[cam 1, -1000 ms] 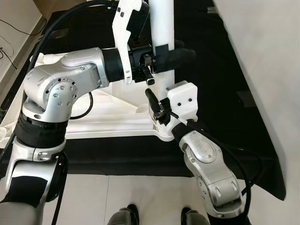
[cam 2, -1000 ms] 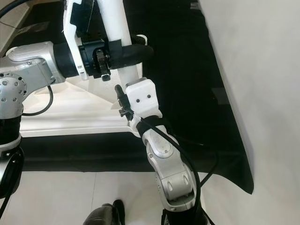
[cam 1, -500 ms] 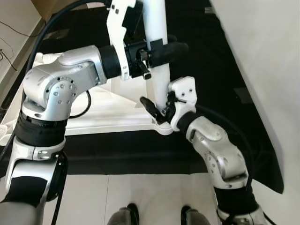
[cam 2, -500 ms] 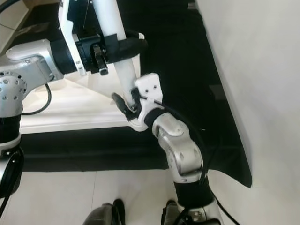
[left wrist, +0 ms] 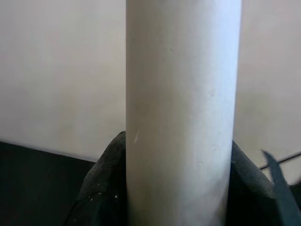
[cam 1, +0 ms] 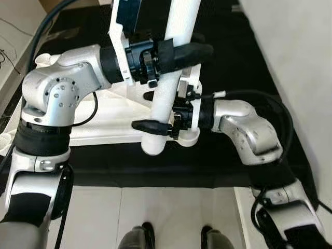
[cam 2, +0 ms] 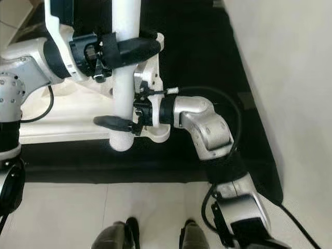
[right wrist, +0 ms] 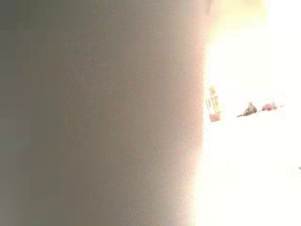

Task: Building children table

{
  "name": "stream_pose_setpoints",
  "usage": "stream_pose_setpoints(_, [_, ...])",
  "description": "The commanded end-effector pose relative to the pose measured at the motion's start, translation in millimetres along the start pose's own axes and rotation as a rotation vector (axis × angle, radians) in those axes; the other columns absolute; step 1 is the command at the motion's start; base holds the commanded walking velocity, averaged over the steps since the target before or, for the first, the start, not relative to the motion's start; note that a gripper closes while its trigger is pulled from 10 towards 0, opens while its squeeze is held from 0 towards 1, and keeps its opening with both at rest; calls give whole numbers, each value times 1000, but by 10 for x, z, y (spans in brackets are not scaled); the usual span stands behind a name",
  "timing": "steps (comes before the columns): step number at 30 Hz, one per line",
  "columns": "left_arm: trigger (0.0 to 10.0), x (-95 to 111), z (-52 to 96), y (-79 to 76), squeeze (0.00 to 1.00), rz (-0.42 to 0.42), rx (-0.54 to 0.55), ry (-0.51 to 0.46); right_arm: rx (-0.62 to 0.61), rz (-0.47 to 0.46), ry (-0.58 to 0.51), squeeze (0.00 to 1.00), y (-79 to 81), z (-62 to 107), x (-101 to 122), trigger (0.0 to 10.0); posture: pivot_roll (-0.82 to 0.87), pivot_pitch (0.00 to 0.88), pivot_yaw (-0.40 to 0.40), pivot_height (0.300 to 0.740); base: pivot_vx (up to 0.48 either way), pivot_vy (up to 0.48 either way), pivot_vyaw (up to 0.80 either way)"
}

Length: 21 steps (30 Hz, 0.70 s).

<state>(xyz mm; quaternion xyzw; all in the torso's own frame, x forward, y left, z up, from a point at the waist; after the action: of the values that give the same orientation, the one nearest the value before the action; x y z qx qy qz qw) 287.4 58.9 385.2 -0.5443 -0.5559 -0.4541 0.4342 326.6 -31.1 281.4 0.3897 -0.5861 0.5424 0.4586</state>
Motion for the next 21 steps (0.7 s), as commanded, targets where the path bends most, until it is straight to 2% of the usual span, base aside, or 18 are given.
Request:
stream_pose_setpoints(1, [745, -116, -194, -194, 0, 31, -167, 50, 122, -15, -57, 0, 141, -258, 145, 10000, 34, 218, 90, 740, 0, 0, 0])
stream_pose_setpoints(2, [667, -125, -193, -200, 0, 35, -177, 54, 152, -35, -67, 0, 161, -273, 161, 10000, 34, 217, 88, 740, 0, 0, 0])
stream_pose_setpoints(3, [431, -156, -200, -227, 0, 37, -193, 60, 201, -74, -100, 0, 231, -323, 223, 8706, 29, 218, 86, 740, 0, 0, 0])
stream_pose_setpoints(5, [431, -179, -205, -248, 0, 39, -204, 65, 238, -101, -123, 0, 285, -359, 268, 8706, 29, 218, 86, 740, 0, 0, 0])
stream_pose_setpoints(6, [392, -199, -220, -277, 0, 37, -216, 64, 259, -122, -144, 0, 313, -393, 306, 0, 30, 220, 85, 740, 0, 0, 0])
stream_pose_setpoints(9, [235, -227, -256, -327, 0, 32, -232, 60, 266, -153, -156, 0, 300, -435, 323, 0, 31, 217, 83, 740, 0, 0, 0])
stream_pose_setpoints(12, [0, -228, -325, -394, 0, 3, -230, 46, 199, -198, -117, 0, 217, -461, 271, 0, 30, 210, 80, 740, 0, 0, 0])
stream_pose_setpoints(16, [0, -232, -324, -379, 0, -10, -223, 45, 173, -202, -108, 0, 194, -455, 255, 0, 28, 206, 79, 740, 0, 0, 0])
stream_pose_setpoints(21, [0, -273, -314, -282, 0, -22, -204, 32, 127, -170, -132, 0, 172, -451, 298, 0, 21, 196, 80, 740, 0, 0, 0])
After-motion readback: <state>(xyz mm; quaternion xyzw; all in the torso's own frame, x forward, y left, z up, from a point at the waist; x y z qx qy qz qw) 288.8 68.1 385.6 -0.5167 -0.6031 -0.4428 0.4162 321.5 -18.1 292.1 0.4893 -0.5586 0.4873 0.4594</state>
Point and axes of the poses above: a point about 5 cm out from each wrist's last joint towards the gripper, its own z axis pointing back from the gripper into the wrist, its own x axis along the axis of the wrist's last joint, y = z × x, the point moved 3 cm from there along -z, pointing out of the wrist towards the gripper, and after that the axes turned 11 degrees about z, right-handed, at the moved point
